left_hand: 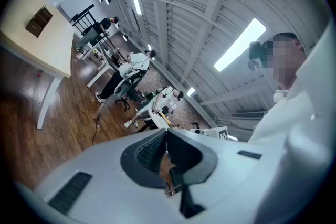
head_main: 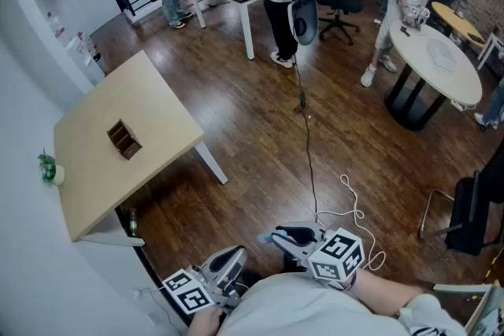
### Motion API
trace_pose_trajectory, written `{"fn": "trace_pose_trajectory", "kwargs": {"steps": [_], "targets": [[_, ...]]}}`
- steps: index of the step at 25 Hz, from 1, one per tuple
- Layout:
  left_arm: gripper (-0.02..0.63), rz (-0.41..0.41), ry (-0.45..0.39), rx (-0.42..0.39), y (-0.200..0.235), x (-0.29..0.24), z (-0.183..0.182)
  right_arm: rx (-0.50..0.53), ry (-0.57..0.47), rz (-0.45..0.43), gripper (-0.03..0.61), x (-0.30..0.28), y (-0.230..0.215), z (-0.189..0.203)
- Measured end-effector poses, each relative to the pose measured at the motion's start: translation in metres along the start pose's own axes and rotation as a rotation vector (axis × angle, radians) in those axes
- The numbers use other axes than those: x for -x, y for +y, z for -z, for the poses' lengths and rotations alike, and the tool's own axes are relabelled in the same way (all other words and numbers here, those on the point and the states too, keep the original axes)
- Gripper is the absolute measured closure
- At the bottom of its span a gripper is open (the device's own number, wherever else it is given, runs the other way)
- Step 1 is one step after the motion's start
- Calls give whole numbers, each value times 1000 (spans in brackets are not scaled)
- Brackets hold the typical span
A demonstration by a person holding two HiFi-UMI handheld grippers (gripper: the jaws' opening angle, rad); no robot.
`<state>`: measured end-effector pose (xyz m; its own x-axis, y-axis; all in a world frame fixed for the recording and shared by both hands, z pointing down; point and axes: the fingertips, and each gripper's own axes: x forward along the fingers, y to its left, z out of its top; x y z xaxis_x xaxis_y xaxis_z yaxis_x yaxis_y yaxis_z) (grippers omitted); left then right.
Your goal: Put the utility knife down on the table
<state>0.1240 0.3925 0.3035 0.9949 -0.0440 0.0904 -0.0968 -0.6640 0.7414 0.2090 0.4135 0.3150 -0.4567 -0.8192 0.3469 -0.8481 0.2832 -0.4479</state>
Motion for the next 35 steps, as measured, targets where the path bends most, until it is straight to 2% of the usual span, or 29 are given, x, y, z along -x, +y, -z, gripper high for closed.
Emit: {"fn": "trace_pose_trajectory", "kwargs": {"steps": [13,26,35], "targets": [[611,-39,-38,-21,0,-29,-8,34,10,-43,508,6,-31,-15],[611,-113,-83,-8,6,-55,-15,35,30,-96,508,6,-68,-25],[611,-180,-110,4,12,-50,-20,18,44,-139,507,-8,-75,-30]]}}
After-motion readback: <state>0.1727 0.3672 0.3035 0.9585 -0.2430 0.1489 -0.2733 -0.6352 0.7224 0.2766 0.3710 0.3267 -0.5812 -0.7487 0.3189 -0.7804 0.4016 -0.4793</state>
